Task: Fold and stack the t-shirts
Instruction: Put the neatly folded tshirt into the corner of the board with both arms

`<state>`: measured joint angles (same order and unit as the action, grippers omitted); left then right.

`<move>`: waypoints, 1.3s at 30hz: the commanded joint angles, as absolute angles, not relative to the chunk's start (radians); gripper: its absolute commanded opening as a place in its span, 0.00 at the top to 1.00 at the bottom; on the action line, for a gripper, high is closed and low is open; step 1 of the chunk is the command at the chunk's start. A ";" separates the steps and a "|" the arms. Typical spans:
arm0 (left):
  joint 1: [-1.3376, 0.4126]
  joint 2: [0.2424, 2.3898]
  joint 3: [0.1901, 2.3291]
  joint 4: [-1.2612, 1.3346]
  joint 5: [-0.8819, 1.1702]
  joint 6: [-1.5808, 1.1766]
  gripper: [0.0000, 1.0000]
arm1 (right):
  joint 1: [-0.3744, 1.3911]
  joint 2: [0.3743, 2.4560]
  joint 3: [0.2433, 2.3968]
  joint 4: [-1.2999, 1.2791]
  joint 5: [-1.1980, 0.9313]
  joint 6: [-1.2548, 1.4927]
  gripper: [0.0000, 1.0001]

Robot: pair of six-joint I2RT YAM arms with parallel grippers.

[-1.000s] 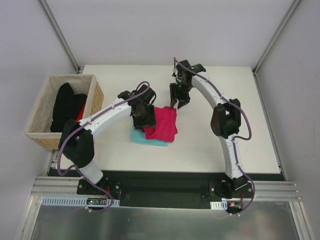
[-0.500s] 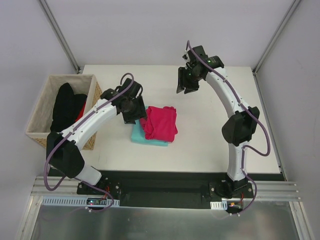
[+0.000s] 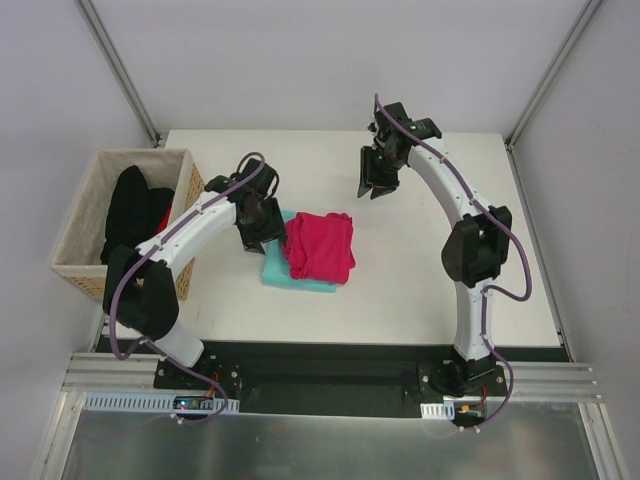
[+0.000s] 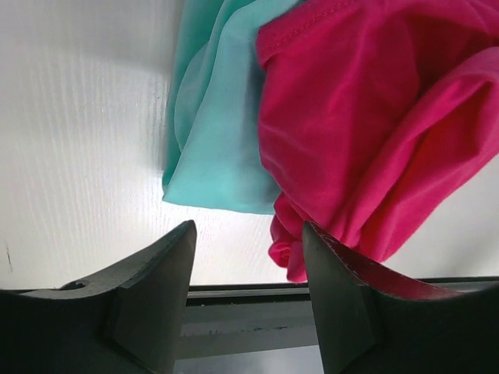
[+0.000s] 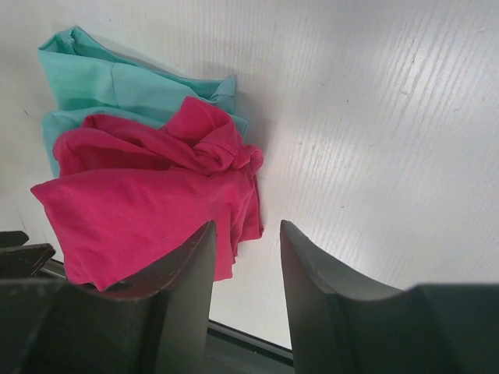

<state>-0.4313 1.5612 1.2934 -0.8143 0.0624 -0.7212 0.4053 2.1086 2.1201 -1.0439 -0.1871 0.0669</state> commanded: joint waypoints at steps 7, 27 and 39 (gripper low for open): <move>-0.394 1.692 1.387 -0.741 0.152 -0.638 0.57 | 0.410 2.118 2.111 -1.146 -0.144 0.057 0.65; -0.307 1.830 1.456 -0.718 0.282 -0.558 0.80 | 0.436 2.200 2.052 -1.140 -0.187 0.080 0.82; -0.305 1.962 1.584 -0.719 0.345 -0.537 0.79 | 0.471 2.200 2.057 -1.140 -0.202 0.094 0.84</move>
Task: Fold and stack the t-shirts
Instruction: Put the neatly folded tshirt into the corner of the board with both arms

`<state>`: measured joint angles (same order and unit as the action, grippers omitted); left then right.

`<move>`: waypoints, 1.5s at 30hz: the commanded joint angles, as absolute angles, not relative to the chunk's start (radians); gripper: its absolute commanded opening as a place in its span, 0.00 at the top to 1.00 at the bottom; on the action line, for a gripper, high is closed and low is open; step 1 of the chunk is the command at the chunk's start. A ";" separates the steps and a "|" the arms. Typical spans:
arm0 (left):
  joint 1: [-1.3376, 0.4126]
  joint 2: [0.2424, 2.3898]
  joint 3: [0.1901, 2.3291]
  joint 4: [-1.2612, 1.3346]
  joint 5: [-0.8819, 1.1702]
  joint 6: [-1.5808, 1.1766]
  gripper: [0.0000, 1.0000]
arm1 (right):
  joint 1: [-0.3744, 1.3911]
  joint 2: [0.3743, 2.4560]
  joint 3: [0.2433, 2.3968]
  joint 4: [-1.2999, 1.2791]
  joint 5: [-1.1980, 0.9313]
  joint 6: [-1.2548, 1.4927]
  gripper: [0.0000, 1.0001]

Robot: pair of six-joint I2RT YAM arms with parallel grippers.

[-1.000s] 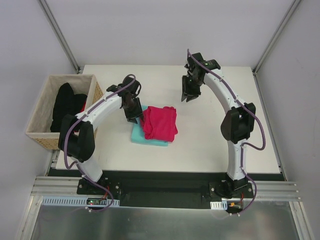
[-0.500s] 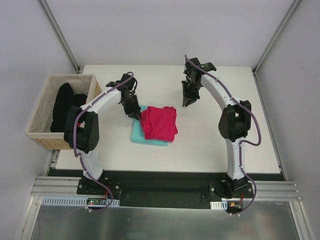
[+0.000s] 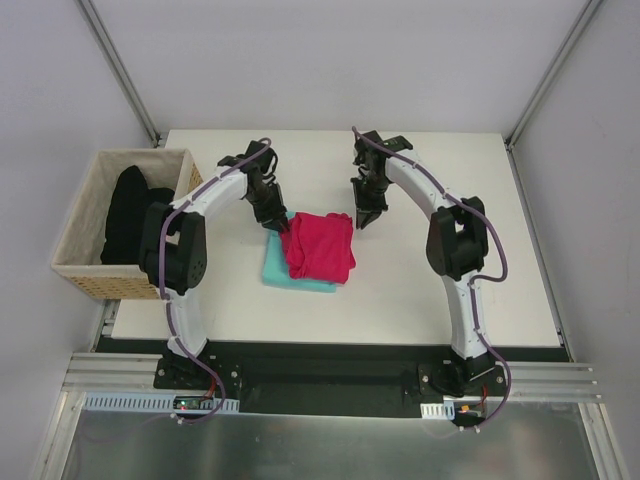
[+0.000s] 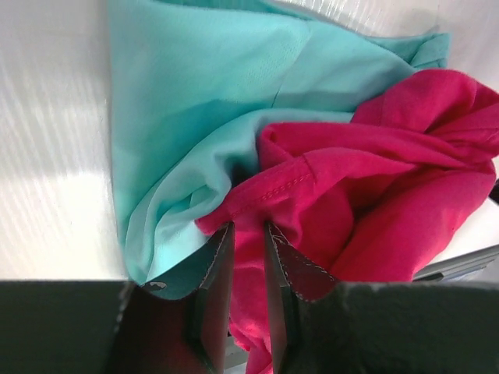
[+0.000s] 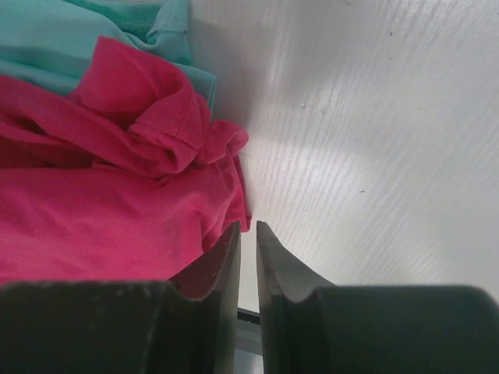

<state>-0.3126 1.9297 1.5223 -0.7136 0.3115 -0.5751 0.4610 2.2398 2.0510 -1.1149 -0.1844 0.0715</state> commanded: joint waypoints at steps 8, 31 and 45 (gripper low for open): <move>-0.293 2.028 1.641 -0.721 0.380 -0.517 1.00 | 0.492 2.164 2.063 -1.144 -0.218 0.104 0.84; -0.247 1.859 1.488 -0.719 0.296 -0.548 0.84 | 0.586 2.191 2.154 -1.186 -0.149 0.097 0.85; -0.236 1.689 1.439 -0.738 0.201 -0.561 0.69 | 0.477 2.154 2.008 -1.158 -0.037 0.066 0.84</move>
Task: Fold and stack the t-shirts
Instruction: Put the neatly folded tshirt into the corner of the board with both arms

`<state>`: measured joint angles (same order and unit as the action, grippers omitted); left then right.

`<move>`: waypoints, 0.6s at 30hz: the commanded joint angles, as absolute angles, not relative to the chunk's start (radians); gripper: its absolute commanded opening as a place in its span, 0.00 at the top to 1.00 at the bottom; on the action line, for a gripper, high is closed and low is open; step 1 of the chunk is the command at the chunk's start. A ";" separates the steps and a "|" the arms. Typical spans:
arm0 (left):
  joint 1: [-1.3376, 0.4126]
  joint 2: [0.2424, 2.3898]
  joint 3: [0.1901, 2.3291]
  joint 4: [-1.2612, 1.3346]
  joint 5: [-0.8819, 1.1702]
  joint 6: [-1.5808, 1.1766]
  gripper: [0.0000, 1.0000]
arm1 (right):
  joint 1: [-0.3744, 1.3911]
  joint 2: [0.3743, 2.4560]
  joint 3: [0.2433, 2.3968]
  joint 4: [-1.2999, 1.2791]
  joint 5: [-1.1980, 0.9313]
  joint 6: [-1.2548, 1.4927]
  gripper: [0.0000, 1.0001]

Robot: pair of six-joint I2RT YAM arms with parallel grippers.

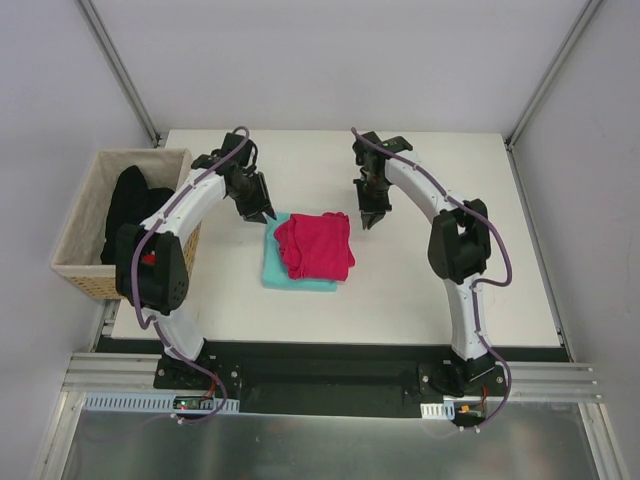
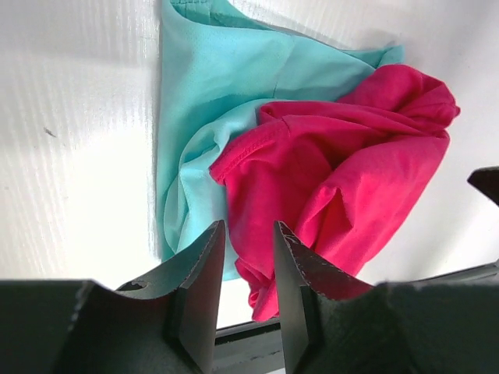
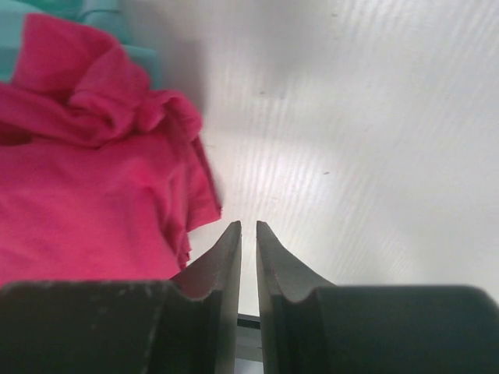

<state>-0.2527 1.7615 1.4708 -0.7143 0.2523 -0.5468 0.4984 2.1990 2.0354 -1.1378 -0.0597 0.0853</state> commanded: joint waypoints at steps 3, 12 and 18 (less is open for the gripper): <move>-0.232 1.689 1.405 -0.747 0.190 -0.563 0.69 | 0.476 2.175 1.997 -1.138 -0.054 0.058 0.84; -0.215 1.755 1.351 -0.749 0.137 -0.563 0.69 | 0.477 2.236 1.993 -1.104 -0.118 0.060 0.85; -0.163 1.825 1.356 -0.747 0.126 -0.555 0.70 | 0.477 2.253 1.994 -1.097 -0.146 0.057 0.85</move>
